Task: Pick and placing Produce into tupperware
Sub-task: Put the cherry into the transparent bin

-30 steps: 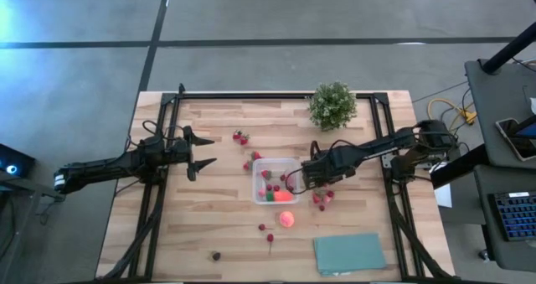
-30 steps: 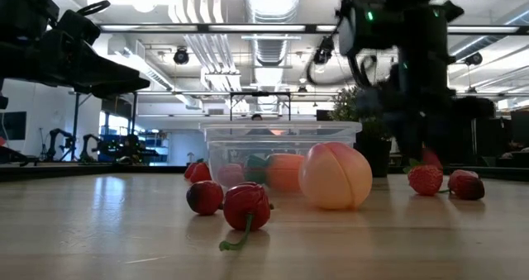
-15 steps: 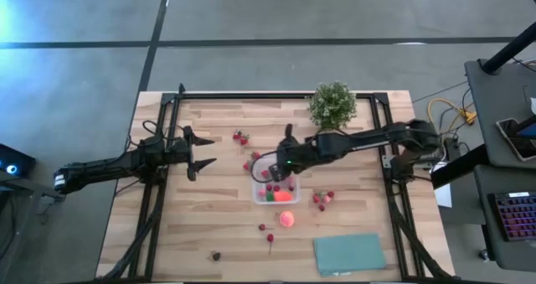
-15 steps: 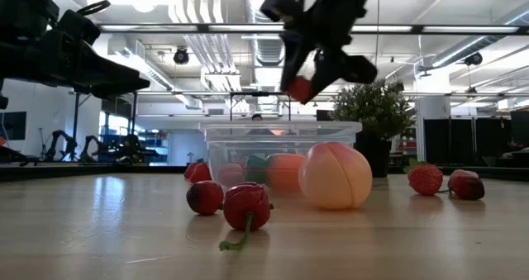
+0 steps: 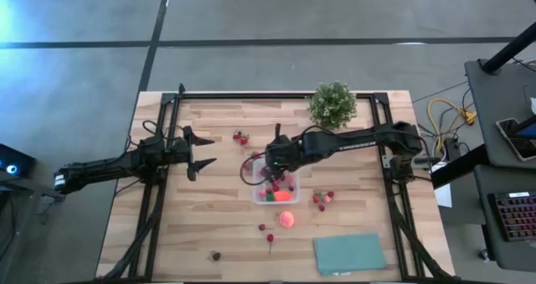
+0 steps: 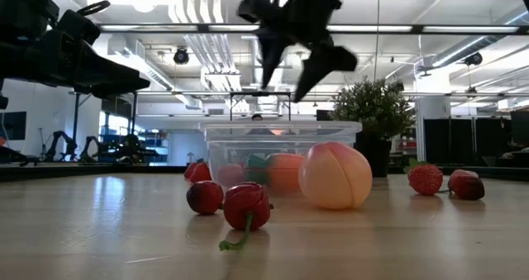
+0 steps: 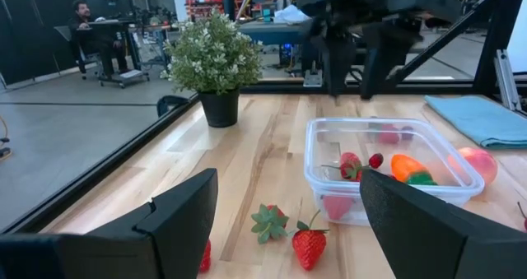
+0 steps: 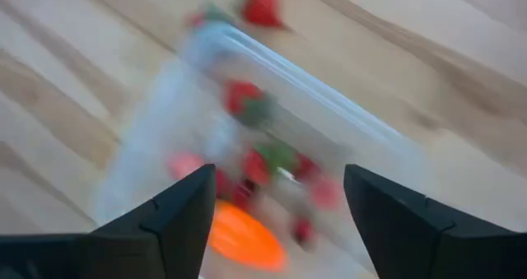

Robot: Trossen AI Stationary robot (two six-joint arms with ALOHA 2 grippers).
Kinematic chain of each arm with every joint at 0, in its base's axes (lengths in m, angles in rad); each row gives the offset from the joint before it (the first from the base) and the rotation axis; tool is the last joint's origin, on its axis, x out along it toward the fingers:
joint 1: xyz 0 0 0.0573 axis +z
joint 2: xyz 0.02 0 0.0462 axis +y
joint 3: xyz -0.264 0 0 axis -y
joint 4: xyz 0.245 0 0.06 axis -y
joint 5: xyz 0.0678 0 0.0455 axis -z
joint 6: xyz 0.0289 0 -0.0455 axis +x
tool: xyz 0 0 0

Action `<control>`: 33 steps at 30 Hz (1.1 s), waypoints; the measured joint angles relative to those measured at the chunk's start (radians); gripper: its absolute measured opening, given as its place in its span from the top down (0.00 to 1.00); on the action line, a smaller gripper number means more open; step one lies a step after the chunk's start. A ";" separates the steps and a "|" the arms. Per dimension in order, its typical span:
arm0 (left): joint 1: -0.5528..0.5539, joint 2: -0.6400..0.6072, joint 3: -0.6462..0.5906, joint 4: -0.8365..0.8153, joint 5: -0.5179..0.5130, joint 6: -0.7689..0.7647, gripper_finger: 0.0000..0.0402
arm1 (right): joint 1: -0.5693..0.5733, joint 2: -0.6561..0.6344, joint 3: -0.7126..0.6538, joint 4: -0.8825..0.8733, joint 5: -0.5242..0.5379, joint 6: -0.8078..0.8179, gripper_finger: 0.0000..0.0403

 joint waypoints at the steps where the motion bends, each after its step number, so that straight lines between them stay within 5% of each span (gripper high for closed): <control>1: 0.000 0.000 0.000 0.000 0.000 0.000 0.30 | 0.000 -0.011 0.000 -0.053 0.000 0.000 0.36; 6: 0.000 0.001 0.000 0.000 0.000 0.000 0.30 | 0.017 -0.110 -0.072 -0.254 -0.011 0.028 0.39; 13: 0.000 0.001 0.000 0.000 0.000 0.000 0.30 | 0.117 -0.292 -0.281 -0.197 -0.016 0.170 0.40; 23: 0.000 0.000 0.000 0.000 0.000 0.000 0.30 | 0.305 -0.379 -0.523 -0.053 -0.058 0.589 0.40; 33: 0.000 0.000 0.000 0.000 0.000 0.000 0.30 | 0.332 -0.378 -0.596 -0.051 -0.103 1.002 0.40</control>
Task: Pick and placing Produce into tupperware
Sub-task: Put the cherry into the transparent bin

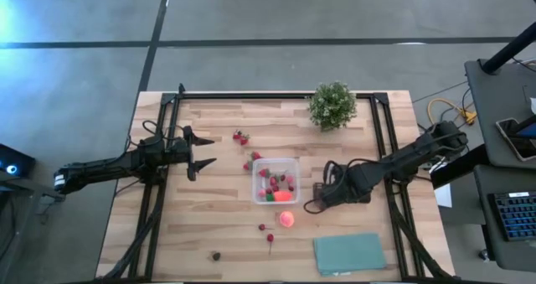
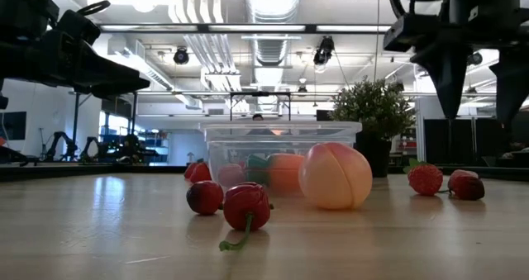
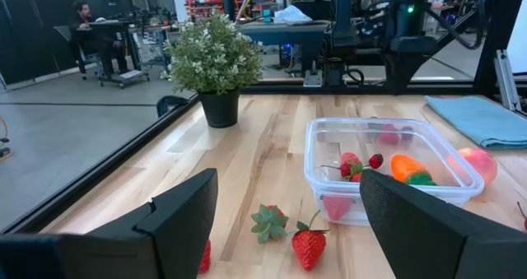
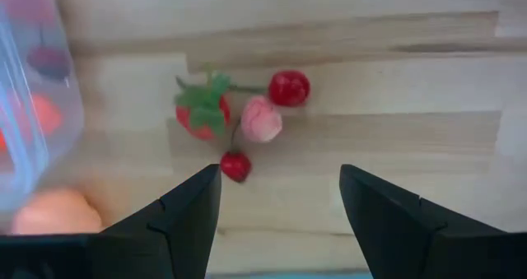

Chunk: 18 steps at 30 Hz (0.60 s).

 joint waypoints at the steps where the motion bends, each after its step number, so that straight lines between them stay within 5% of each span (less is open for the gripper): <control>1: 0.000 0.000 0.000 0.000 0.000 0.000 0.30 | 0.000 0.000 -0.003 0.000 0.014 0.029 0.40; 8: 0.000 0.000 0.000 0.000 0.000 0.000 0.30 | 0.000 0.001 -0.041 0.004 0.058 0.198 0.41; 18: 0.000 0.000 0.000 0.000 0.000 0.000 0.30 | -0.033 0.002 -0.093 0.088 0.048 0.226 0.43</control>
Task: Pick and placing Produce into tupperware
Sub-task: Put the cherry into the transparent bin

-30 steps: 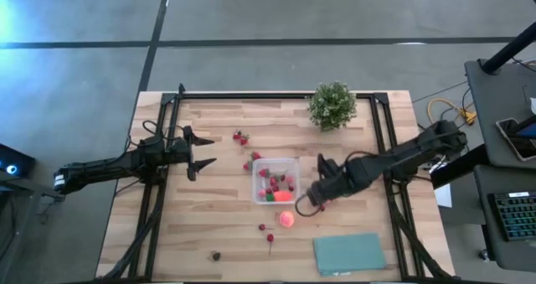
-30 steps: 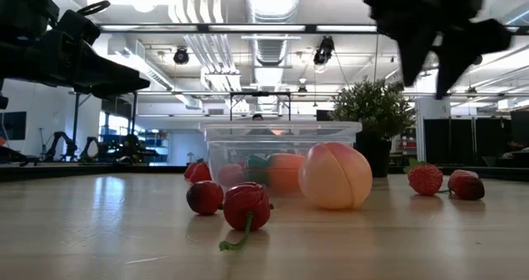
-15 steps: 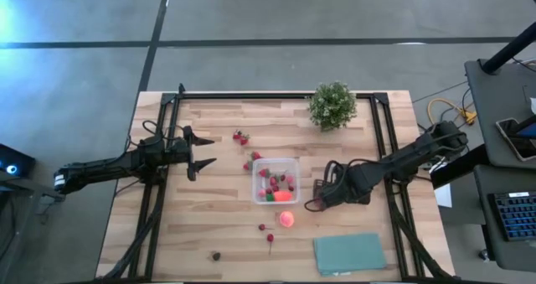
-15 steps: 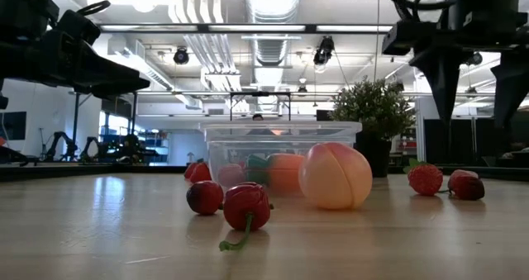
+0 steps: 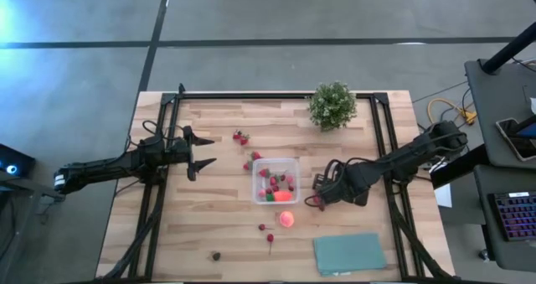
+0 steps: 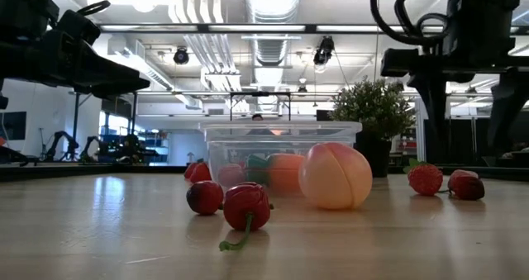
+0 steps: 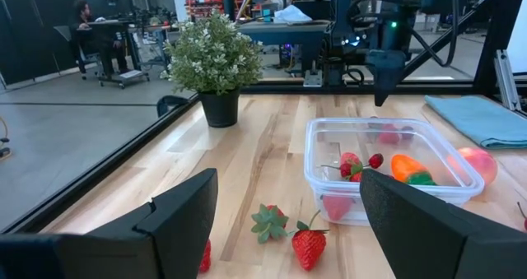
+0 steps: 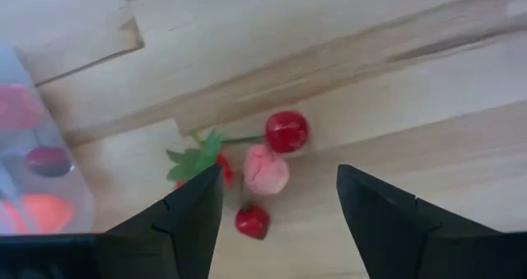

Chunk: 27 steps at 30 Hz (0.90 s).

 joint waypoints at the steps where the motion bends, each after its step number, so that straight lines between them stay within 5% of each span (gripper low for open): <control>1: 0.000 0.000 0.000 0.000 0.000 0.000 0.30 | -0.002 0.002 -0.004 -0.002 0.000 0.004 0.44; 27: 0.000 0.000 0.000 0.000 0.000 0.000 0.30 | -0.022 0.143 -0.011 0.030 -0.031 -0.012 0.44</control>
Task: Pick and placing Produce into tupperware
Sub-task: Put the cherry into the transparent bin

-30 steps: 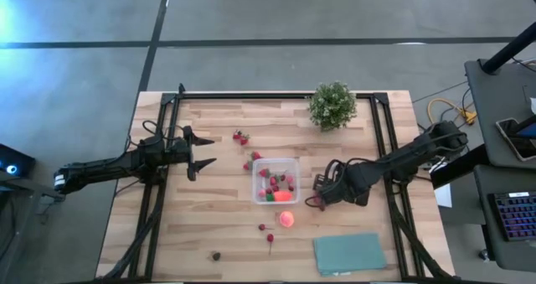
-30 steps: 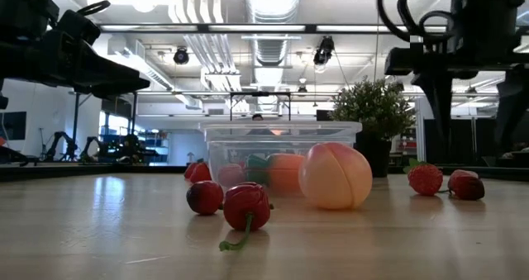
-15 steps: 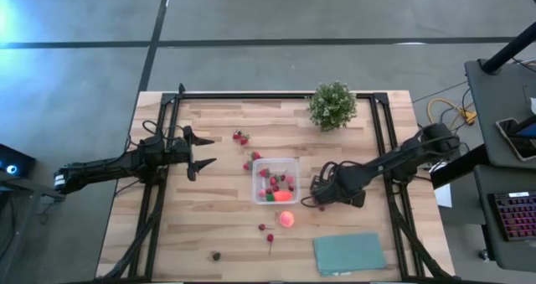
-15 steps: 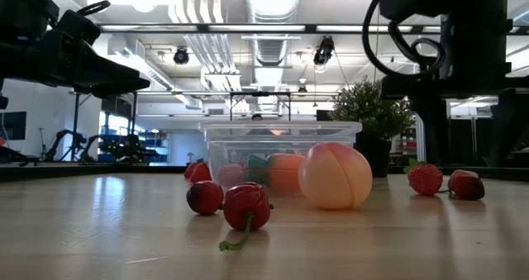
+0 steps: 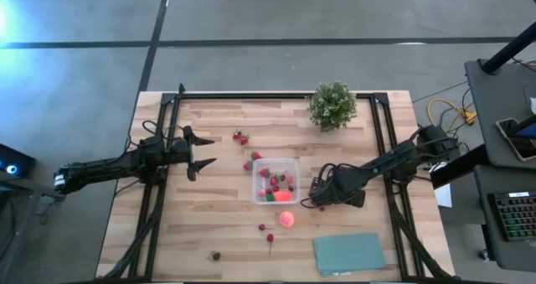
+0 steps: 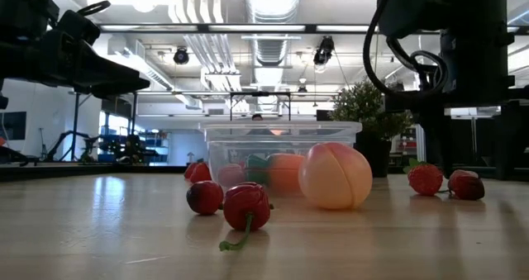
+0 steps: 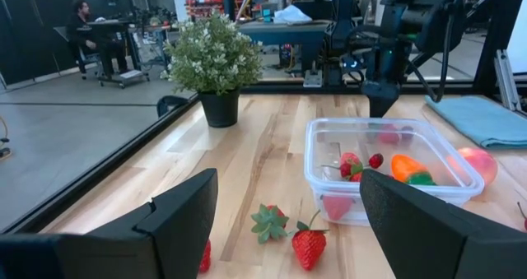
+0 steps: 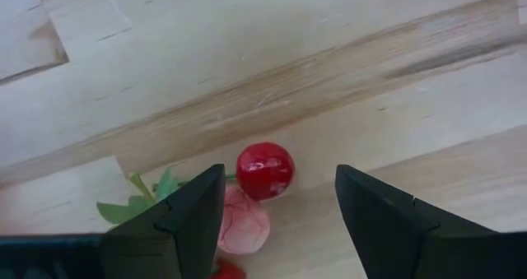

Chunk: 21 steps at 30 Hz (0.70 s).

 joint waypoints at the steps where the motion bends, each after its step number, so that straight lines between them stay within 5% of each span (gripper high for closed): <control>1: 0.000 0.000 0.000 0.001 0.000 0.000 0.30 | 0.000 0.000 0.000 0.000 0.001 0.000 0.45; 11: 0.000 0.001 0.000 0.000 0.000 0.000 0.30 | -0.015 0.000 -0.002 0.006 0.003 0.000 0.46; 21: 0.000 0.000 0.000 0.000 0.000 0.000 0.30 | -0.022 -0.001 -0.002 0.008 0.003 -0.003 0.60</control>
